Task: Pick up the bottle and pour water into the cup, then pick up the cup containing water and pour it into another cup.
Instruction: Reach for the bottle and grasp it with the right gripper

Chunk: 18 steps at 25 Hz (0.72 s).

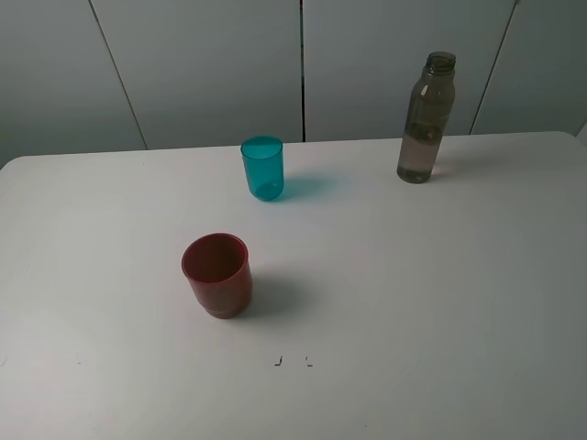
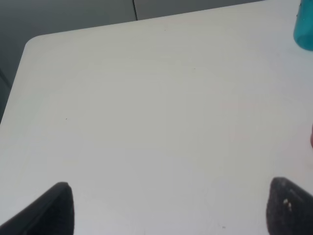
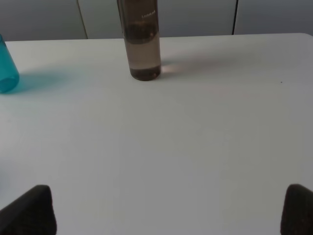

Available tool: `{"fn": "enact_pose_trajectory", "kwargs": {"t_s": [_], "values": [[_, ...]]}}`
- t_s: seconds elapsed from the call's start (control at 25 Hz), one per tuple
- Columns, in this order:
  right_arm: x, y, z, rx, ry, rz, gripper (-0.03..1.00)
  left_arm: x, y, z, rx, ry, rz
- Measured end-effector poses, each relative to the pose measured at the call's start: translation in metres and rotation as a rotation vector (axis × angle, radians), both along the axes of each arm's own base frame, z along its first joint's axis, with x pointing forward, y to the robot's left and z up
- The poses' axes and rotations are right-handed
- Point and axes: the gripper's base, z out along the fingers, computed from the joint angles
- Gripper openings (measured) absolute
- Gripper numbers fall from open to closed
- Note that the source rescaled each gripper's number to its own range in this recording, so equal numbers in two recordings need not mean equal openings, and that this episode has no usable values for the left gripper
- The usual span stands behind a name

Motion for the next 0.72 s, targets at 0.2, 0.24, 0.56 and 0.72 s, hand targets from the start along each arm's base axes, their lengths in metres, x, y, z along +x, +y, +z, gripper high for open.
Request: {"fn": "enact_pose_trajectory", "kwargs": {"t_s": [0.2,0.24,0.56,0.72], "values": [[0.0,0.0,0.0,0.0,0.0,0.0,1.0,0.0,0.0,0.0,0.0,0.0,0.0],[0.0,0.0,0.0,0.0,0.0,0.0,1.0,0.0,0.0,0.0,0.0,0.0,0.0],[0.0,0.0,0.0,0.0,0.0,0.0,1.0,0.0,0.0,0.0,0.0,0.0,0.0],[0.0,0.0,0.0,0.0,0.0,0.0,1.0,0.0,0.0,0.0,0.0,0.0,0.0]]}}
